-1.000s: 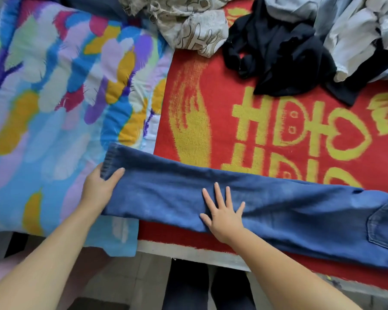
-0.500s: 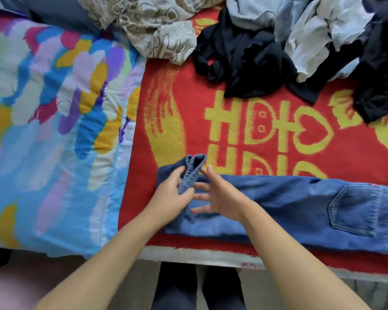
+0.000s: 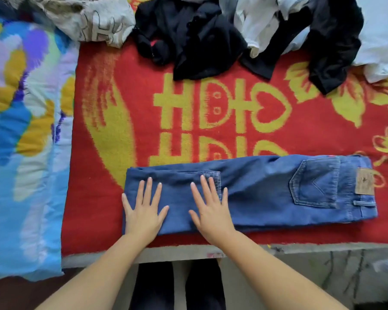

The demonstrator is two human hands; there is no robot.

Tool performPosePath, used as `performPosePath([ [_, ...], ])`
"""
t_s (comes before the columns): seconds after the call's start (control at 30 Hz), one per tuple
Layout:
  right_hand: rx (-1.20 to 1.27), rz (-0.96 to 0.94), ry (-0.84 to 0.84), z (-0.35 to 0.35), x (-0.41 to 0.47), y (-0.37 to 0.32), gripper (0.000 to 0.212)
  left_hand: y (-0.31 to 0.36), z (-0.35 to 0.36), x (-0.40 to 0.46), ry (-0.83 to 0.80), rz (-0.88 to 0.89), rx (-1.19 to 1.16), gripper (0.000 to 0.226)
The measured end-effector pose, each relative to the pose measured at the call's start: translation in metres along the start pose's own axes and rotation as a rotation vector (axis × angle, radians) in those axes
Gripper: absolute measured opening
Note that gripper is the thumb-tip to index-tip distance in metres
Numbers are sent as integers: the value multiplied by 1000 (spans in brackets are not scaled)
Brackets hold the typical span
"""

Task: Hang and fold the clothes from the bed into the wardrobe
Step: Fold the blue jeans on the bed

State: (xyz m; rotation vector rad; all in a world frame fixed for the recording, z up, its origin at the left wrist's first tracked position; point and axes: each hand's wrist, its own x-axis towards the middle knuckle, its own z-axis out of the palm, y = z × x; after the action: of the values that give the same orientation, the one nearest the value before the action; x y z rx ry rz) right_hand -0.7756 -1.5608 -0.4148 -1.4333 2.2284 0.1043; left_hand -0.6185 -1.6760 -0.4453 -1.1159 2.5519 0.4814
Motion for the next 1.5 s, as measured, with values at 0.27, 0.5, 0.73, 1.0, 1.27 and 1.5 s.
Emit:
performPosePath([
  [0.27, -28, -80, -516, 11, 22, 23, 64, -1, 9, 14, -75, -138, -41, 75],
  [0.5, 416, 125, -394, -7, 3, 12, 63, -33, -29, 8, -138, -717, -1233, 31],
  [0.73, 953, 295, -409, -24, 19, 22, 60, 27, -118, 11, -185, -220, -1340, 53],
  [1.0, 1745, 341, -237, -99, -22, 128, 72, 216, -127, 18, -144, 80, -1008, 71],
  [1.27, 1043, 645, 344, -66, -67, 245, 23, 298, -33, 30, -265, 555, -227, 71],
  [1.5, 124, 314, 391, -16, -48, 226, 60, 229, 15, 51, 166, 223, -13, 68],
])
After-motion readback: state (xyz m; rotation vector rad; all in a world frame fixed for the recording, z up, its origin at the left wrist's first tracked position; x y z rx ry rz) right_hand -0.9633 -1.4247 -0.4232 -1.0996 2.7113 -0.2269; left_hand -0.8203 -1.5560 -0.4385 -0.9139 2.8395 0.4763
